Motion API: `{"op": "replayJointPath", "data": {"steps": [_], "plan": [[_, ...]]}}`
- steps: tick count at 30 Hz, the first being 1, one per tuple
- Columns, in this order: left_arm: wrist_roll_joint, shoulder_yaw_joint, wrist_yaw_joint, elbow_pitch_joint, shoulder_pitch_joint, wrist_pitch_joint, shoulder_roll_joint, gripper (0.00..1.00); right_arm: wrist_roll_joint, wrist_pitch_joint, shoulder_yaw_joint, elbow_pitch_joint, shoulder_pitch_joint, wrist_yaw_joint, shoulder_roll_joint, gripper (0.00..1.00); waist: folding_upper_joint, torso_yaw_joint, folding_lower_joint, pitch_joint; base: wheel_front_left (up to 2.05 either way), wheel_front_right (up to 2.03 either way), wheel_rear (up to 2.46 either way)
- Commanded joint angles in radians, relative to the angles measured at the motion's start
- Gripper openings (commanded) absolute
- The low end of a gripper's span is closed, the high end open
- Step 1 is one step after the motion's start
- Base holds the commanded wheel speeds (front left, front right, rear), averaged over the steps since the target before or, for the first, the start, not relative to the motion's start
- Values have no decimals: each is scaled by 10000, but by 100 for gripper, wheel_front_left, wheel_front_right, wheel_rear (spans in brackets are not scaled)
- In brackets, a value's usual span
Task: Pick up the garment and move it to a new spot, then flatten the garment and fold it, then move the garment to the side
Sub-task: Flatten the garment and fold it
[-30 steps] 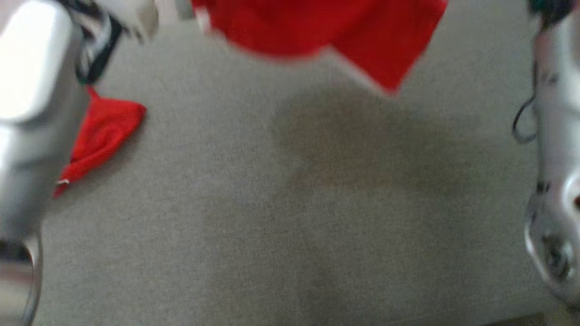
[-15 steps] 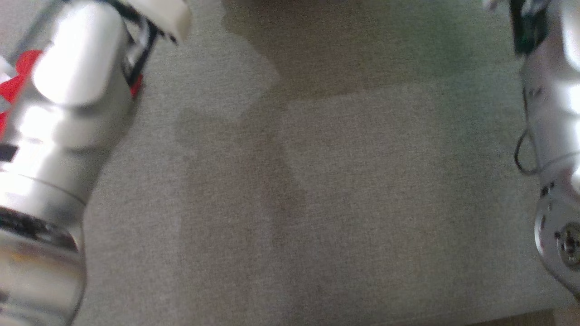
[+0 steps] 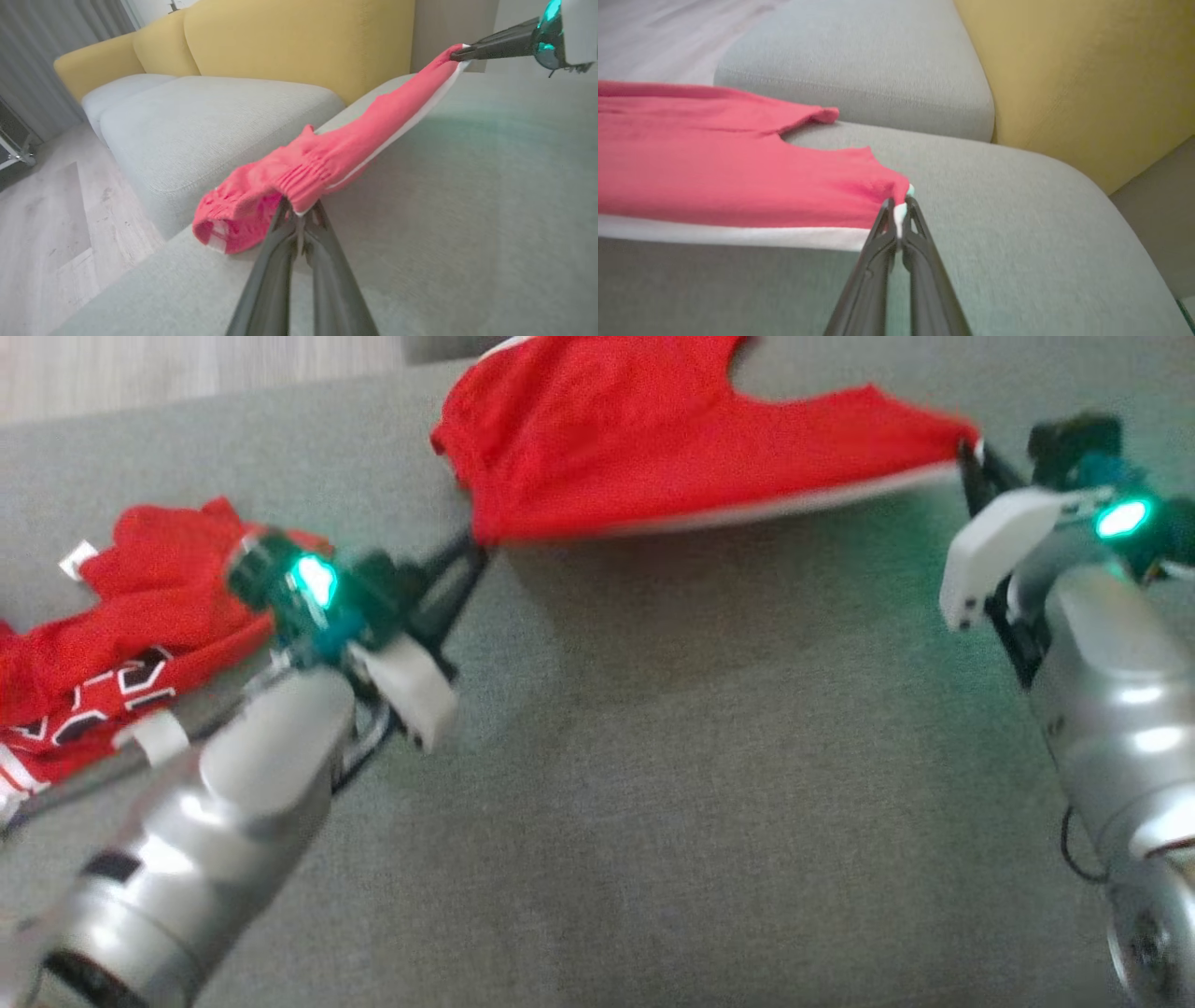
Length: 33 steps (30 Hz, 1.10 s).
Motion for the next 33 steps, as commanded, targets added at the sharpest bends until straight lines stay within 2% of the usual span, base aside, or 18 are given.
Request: {"op": "replayJointPath", "data": {"steps": [1, 9, 12, 16, 19, 23, 26, 33], "plan": [[-150, 125, 19, -320, 82, -77, 423, 0, 387, 311, 560, -161, 267, 37, -127, 0, 0, -88, 4, -467, 0, 0, 0], [-313, -371, 64, -1035, 1430, -60, 490, 0, 2418, 1630, 2535, -322, 1383, 37, -809, 0, 0, -294, 4, -1570, 0, 0, 0], [-192, -625, 165, -1230, 1812, 47, 552, 0, 3096, 1986, 2913, -622, 1773, 37, -1018, 0, 0, -359, 4, -1933, 0, 0, 0], [-398, -816, 493, -2086, 2756, 336, 637, 0, 4599, 2833, 3608, -1691, 2730, 37, -1548, 0, 0, -436, 4, -2493, 0, 0, 0], [-477, -892, 797, -2987, 3213, 646, 869, 0, 5550, 3343, 4014, -2742, 3428, 37, -2277, 0, 0, -385, 4, -2679, 0, 0, 0], [-570, -951, 1144, -4222, 3620, 1050, 1158, 0, 6457, 3691, 4083, -4042, 4159, 37, -3198, 0, 0, -289, 4, -2773, 0, 0, 0], [-608, -952, 1375, -4889, 3751, 1314, 1312, 0, 6743, 3750, 3929, -4879, 4498, 37, -3606, 0, 0, -205, 4, -2721, 0, 0, 0], [-780, -589, 1791, -5411, 3513, 1509, 1370, 0, 6213, 3607, 3050, -5856, 4450, 37, -3695, 0, 0, 146, 4, -2269, 0, 0, 0]]}}
